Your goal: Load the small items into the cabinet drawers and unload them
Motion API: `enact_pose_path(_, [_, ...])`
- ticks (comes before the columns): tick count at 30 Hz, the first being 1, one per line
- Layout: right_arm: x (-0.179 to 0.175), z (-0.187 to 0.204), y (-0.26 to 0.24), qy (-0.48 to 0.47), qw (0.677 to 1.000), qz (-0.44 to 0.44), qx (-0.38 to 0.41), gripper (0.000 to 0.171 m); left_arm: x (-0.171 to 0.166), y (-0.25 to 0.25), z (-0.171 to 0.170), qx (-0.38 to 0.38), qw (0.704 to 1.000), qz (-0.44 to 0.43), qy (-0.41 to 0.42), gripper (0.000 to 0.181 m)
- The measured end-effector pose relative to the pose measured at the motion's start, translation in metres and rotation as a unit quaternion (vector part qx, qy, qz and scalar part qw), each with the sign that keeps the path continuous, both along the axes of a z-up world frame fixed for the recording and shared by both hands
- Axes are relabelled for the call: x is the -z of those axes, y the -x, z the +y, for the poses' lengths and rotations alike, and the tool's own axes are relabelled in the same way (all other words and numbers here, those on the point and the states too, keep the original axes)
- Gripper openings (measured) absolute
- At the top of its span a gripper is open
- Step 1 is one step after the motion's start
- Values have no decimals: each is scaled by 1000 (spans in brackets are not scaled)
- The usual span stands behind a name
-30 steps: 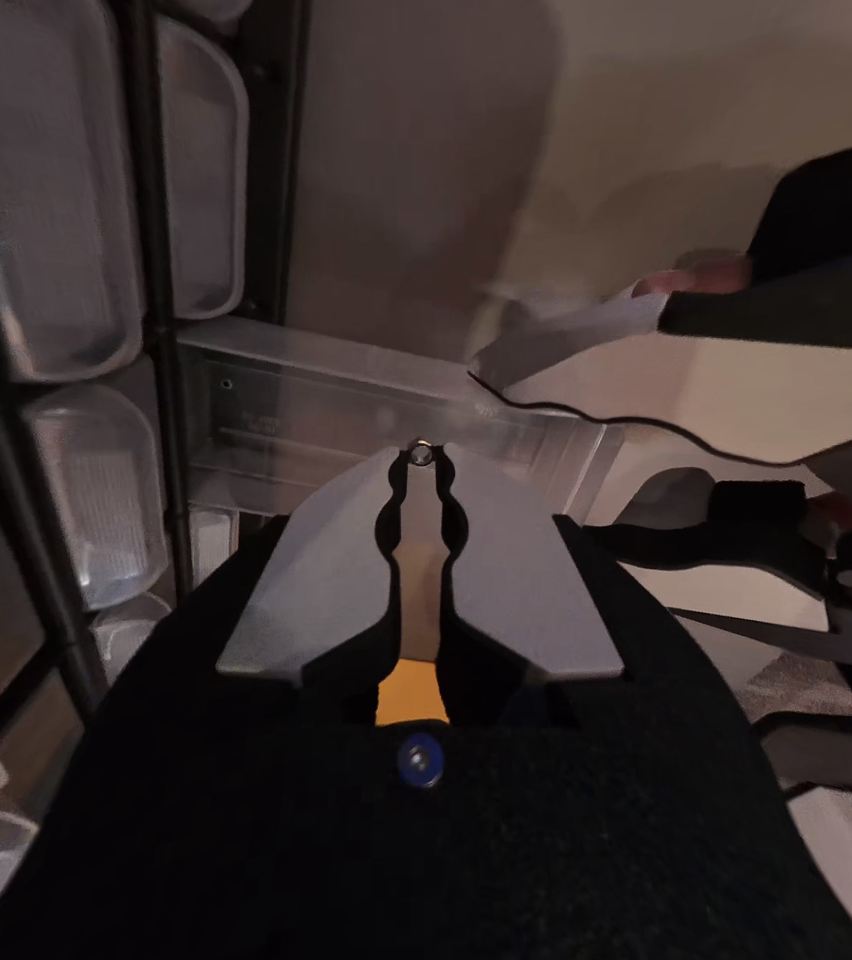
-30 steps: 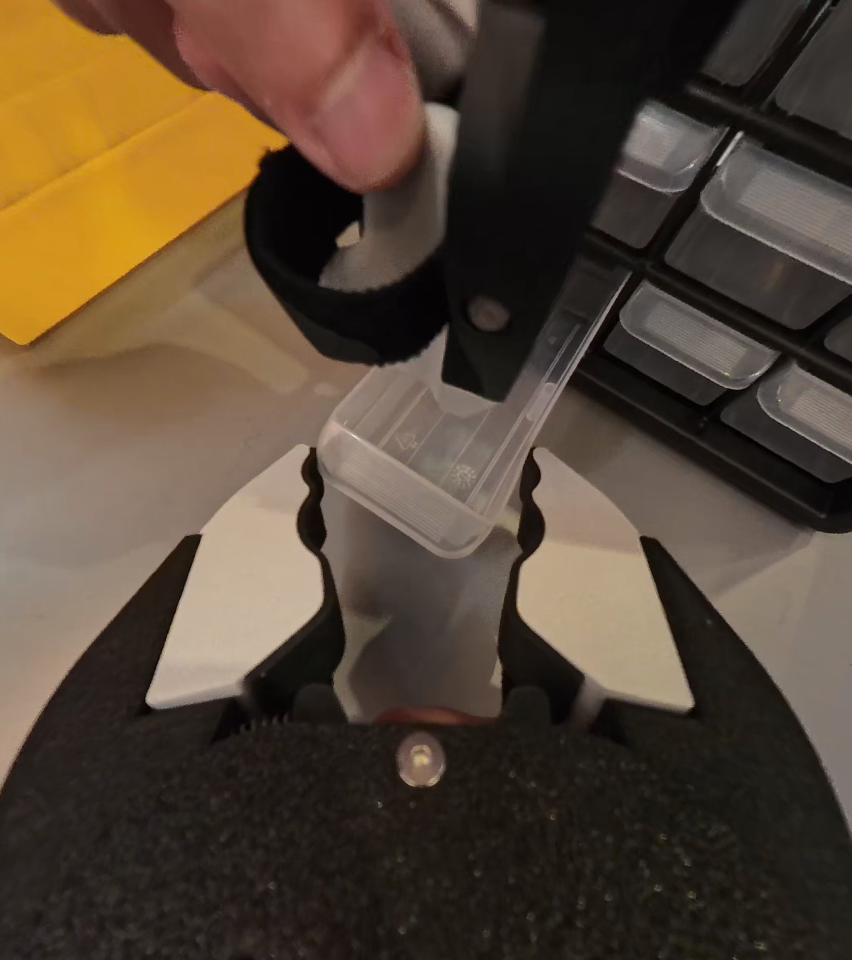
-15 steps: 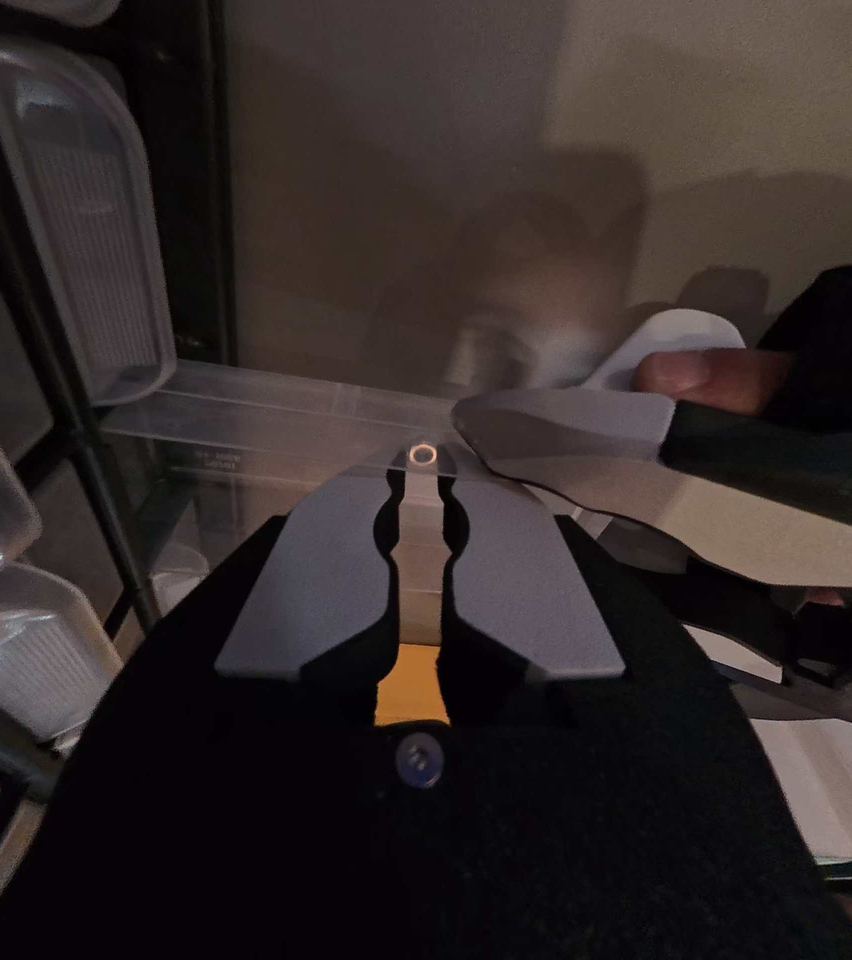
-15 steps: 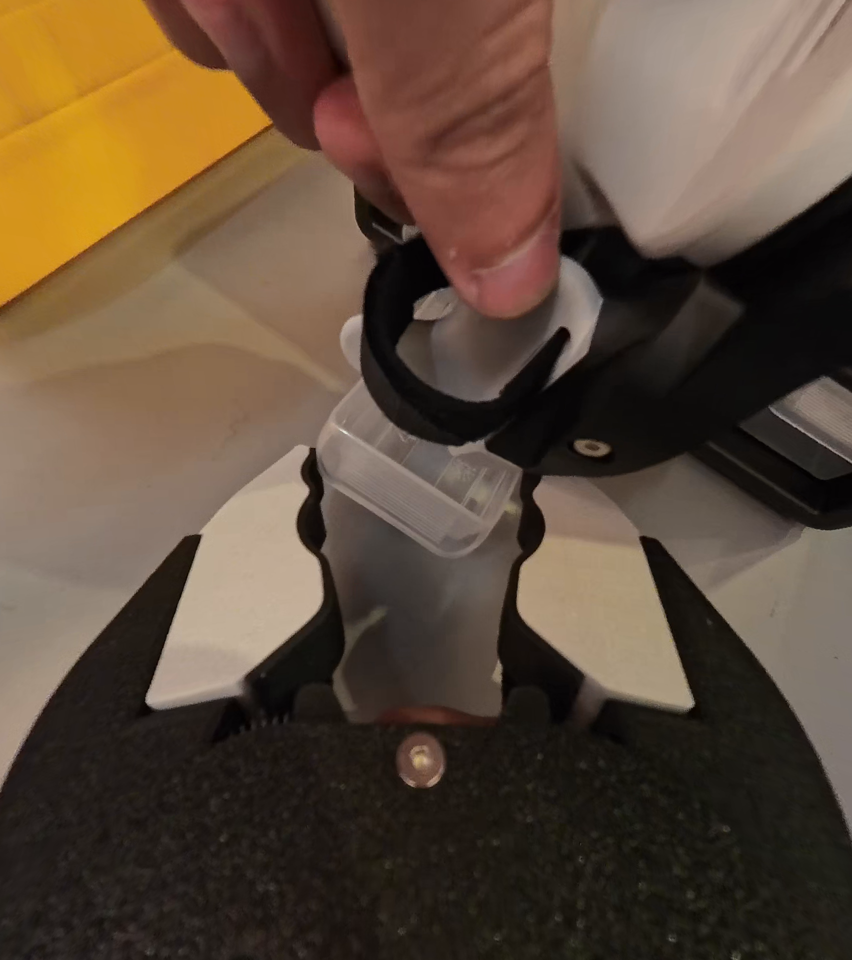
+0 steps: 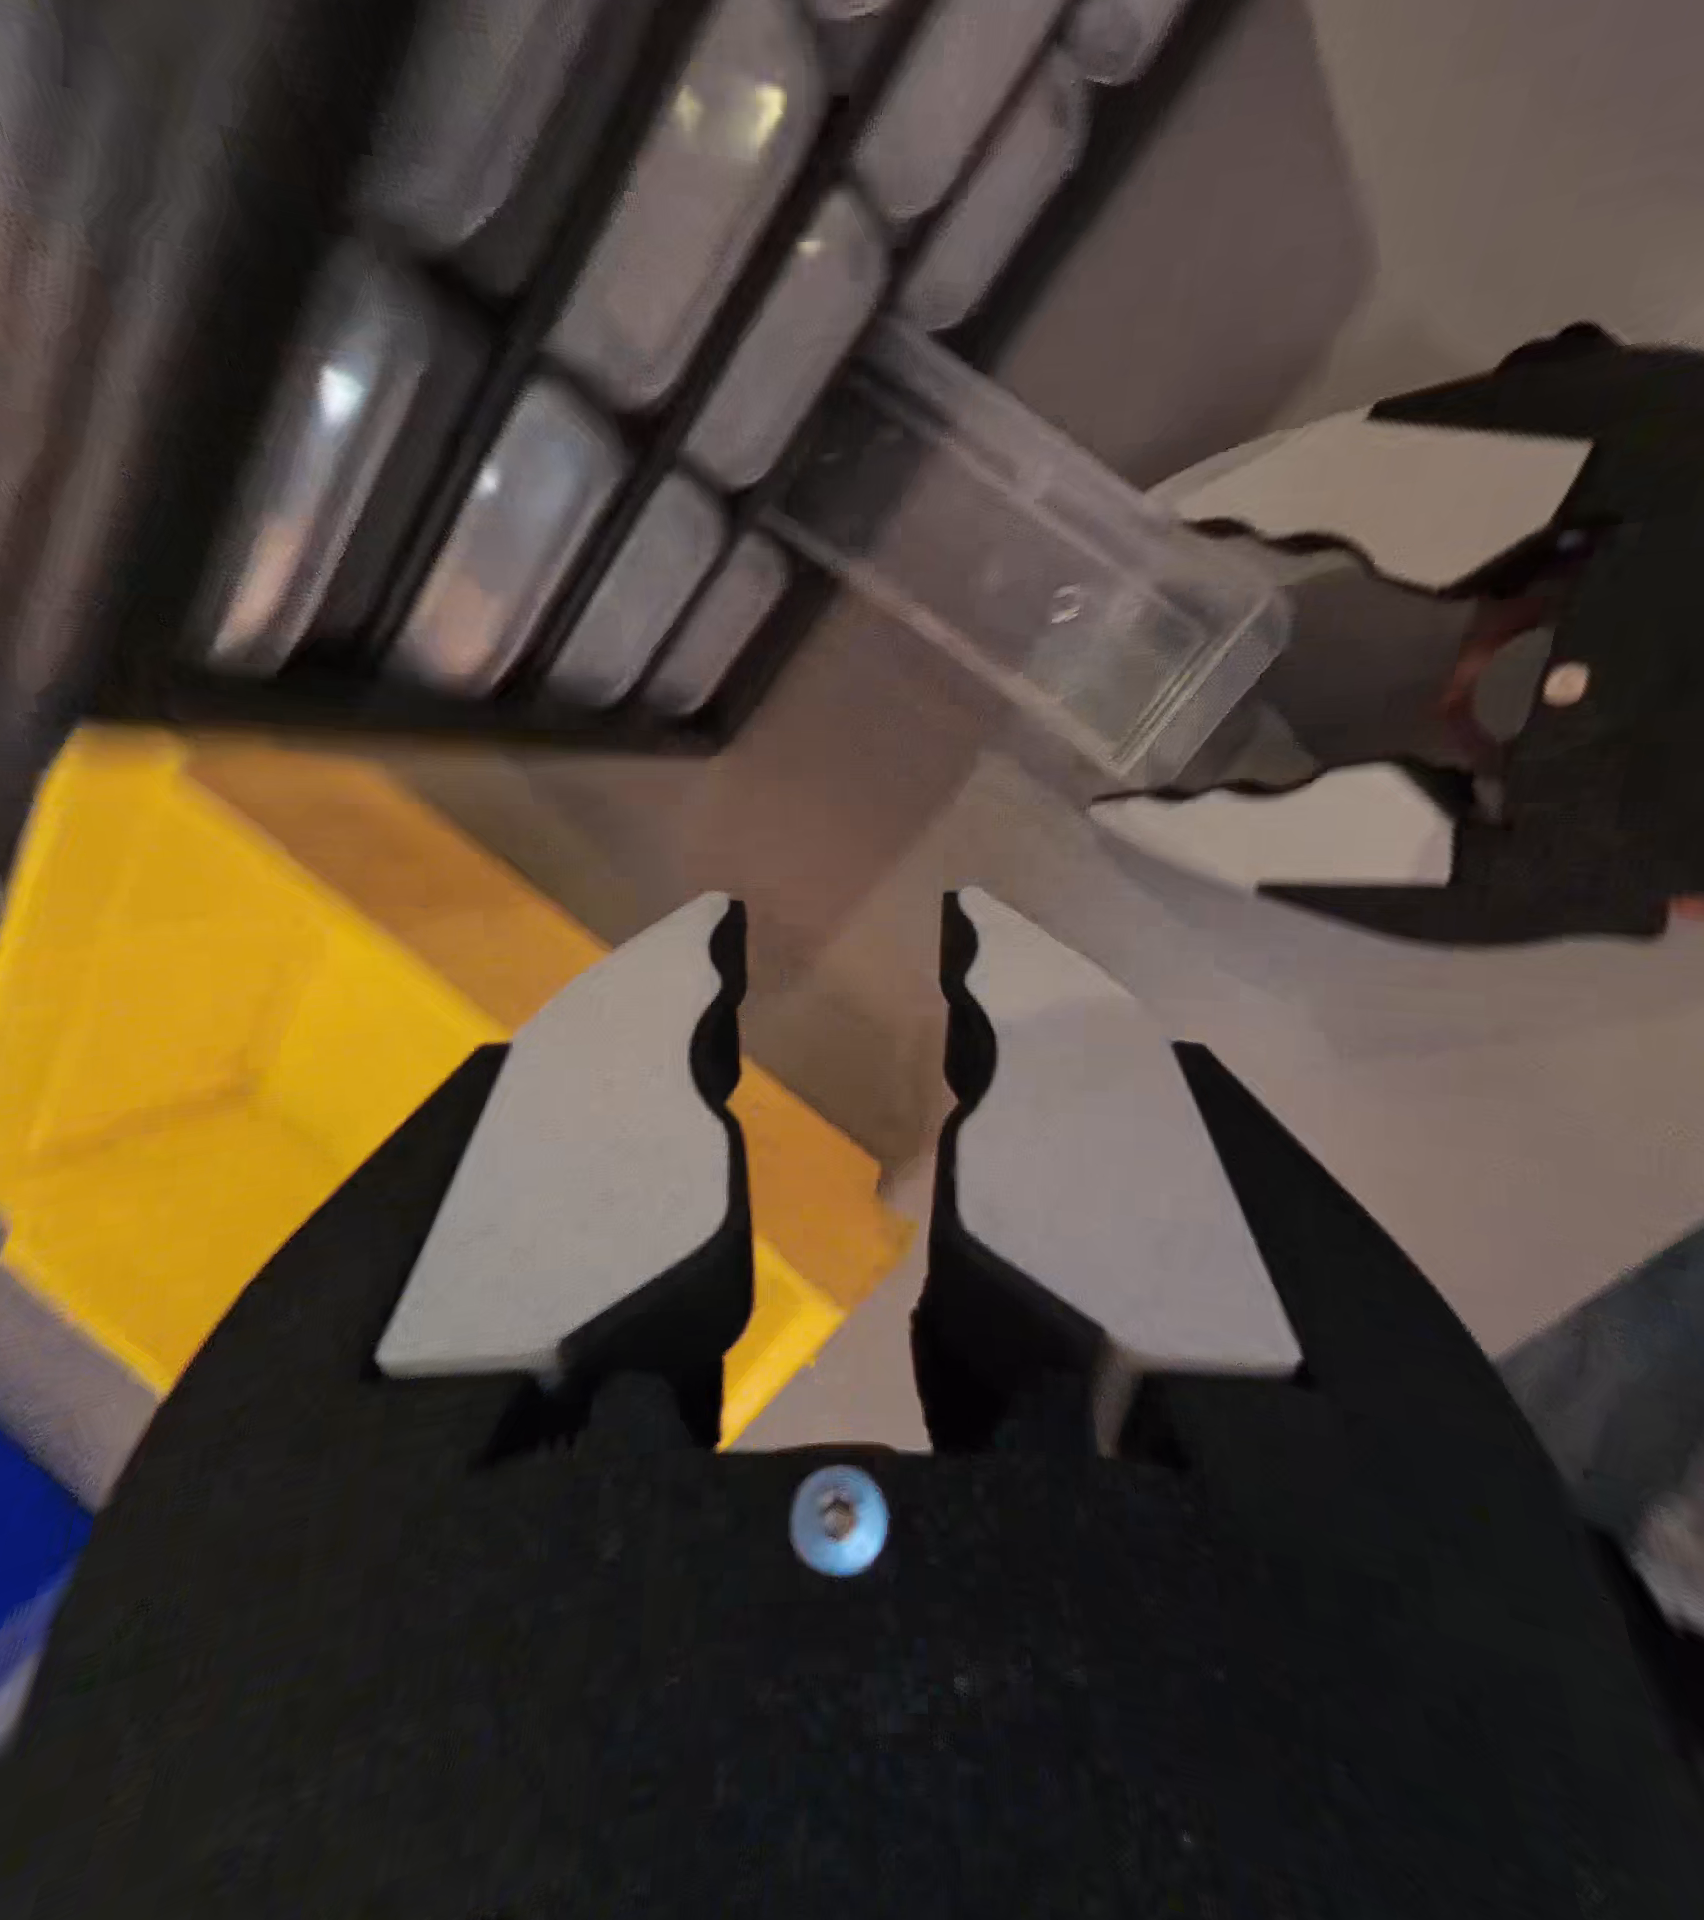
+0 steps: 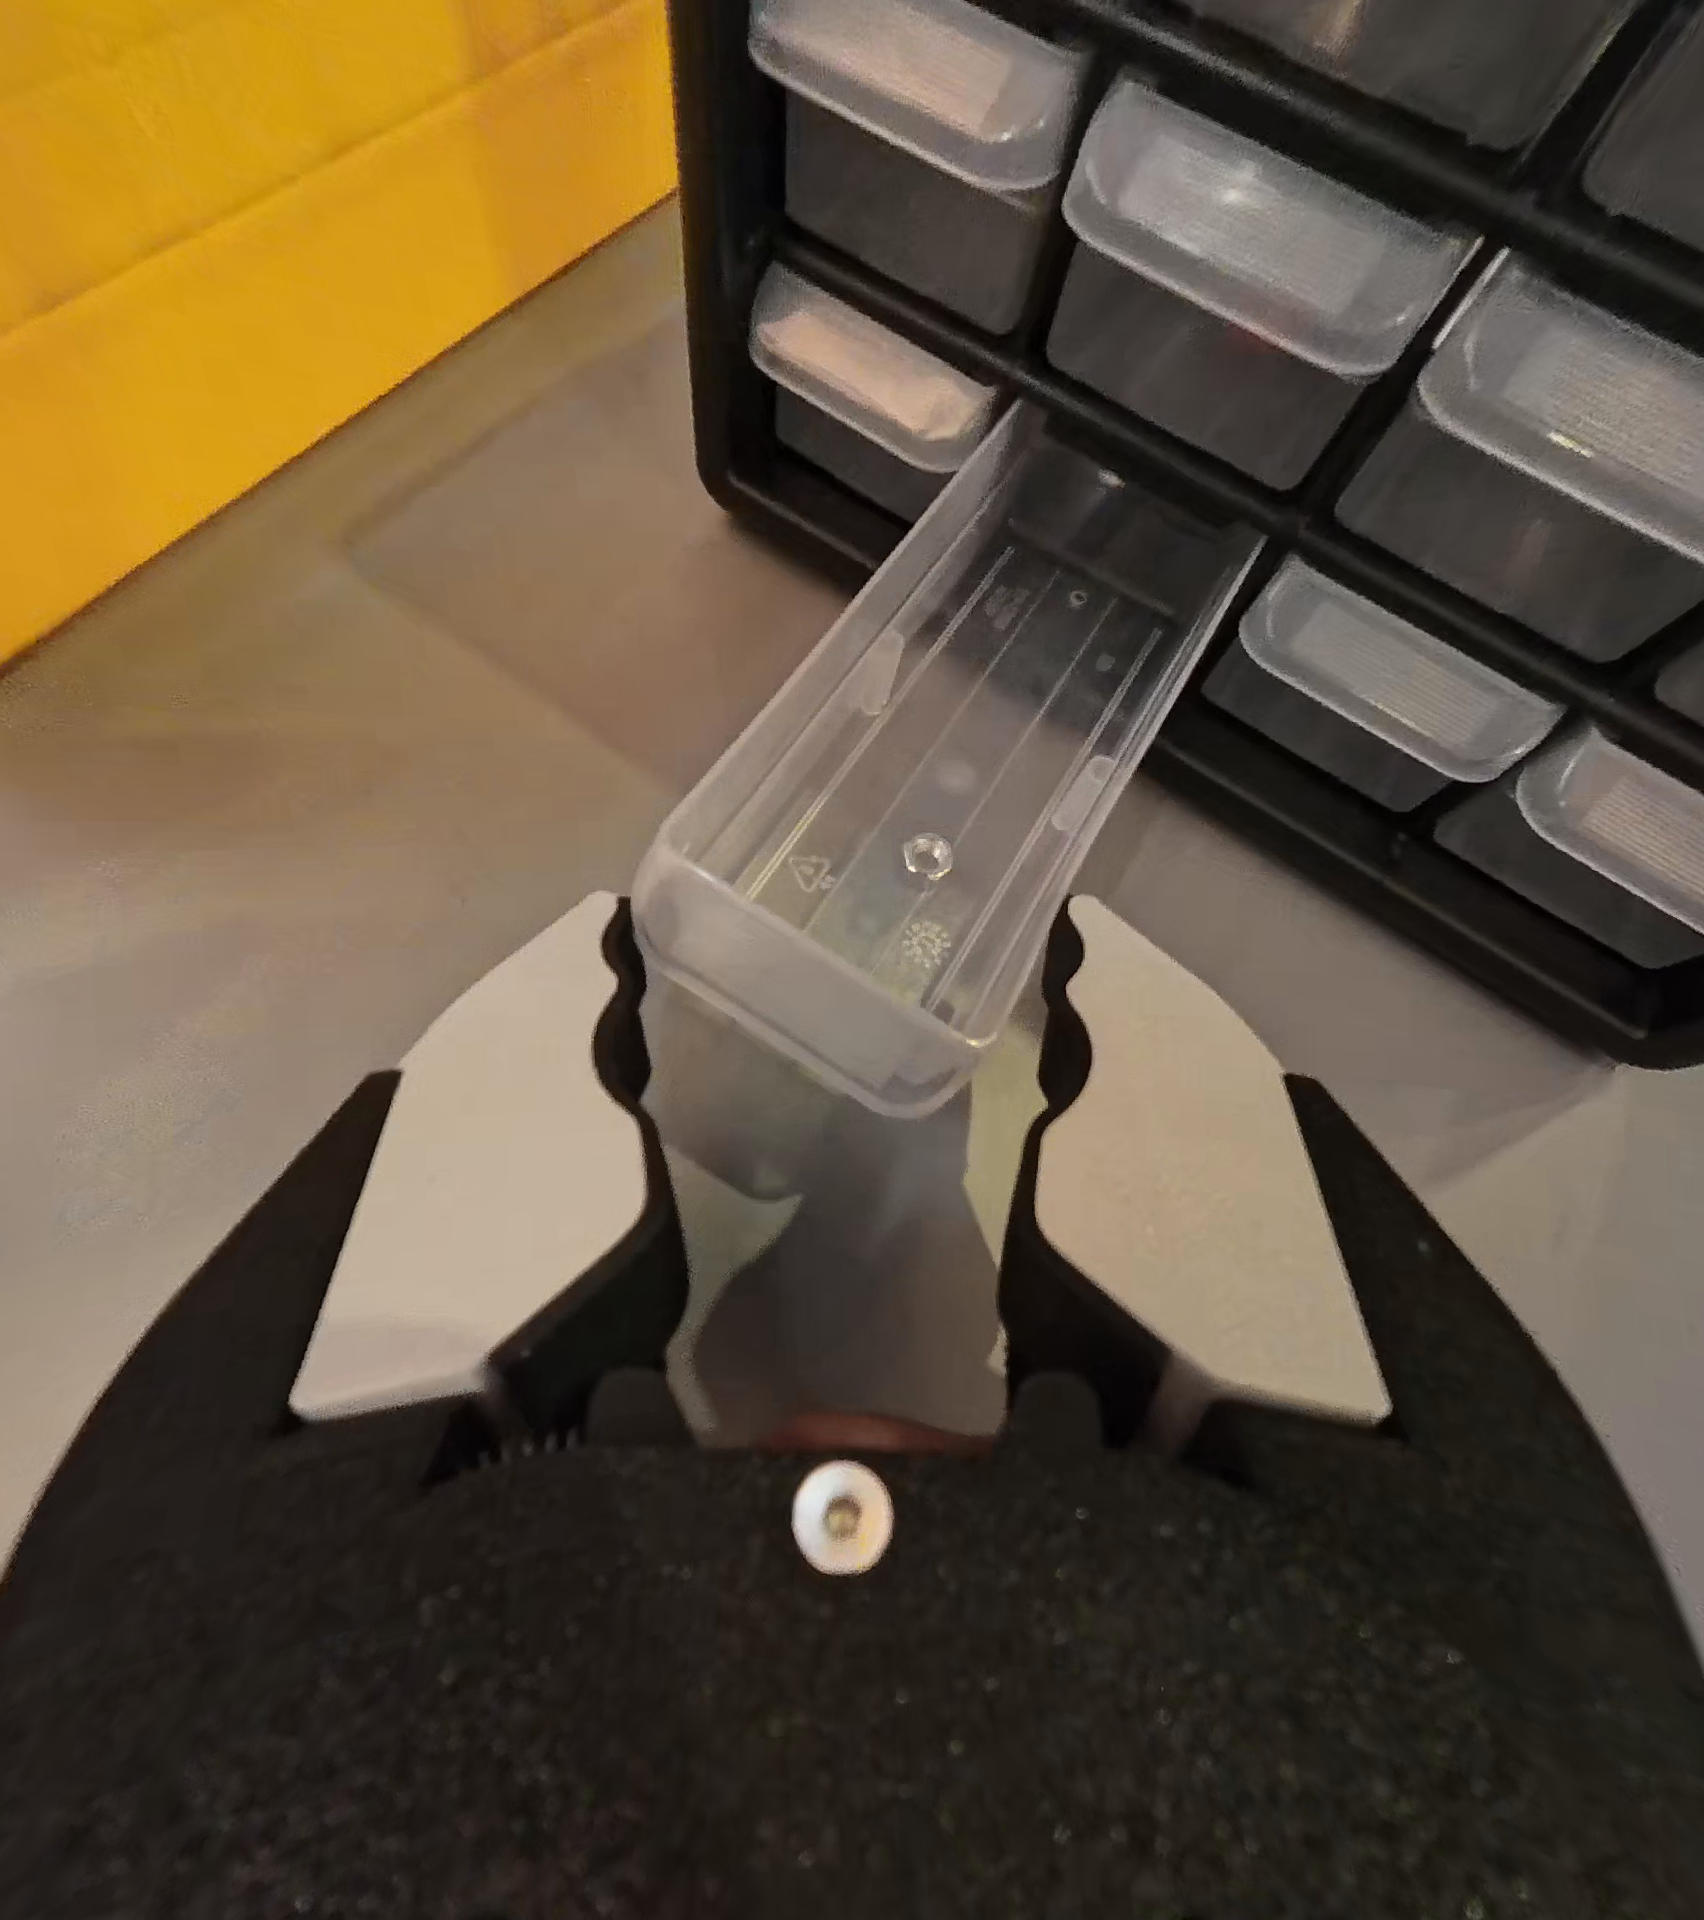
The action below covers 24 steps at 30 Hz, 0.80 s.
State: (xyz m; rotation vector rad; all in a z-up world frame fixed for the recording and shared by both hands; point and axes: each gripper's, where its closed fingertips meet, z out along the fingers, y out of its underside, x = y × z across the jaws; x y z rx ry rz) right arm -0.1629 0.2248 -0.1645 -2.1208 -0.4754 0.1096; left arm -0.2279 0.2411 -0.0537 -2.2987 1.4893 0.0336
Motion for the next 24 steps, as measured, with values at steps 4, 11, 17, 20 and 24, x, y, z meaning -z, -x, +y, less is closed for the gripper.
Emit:
enact_pose_path(4, [5,18,-5,12,999,-50,7,74,-8,54,-39,-96,989,-90,-61,35])
enact_pose_path(11, [10,52,-19,50,996,-79,15,78,83,6,-150,-120,947,-287,84,40])
enact_pose_path(17, [5,12,-9,63,997,35,-32,27,87,-27,-171,-115,884,-440,108,40])
enact_pose_path(20, [-16,3,4,2,994,86,-71,0,77,-35,-167,-107,843,-510,138,40])
enact_pose_path(24, [-16,15,6,-4,993,94,-68,4,60,-25,-149,-121,808,-566,115,48])
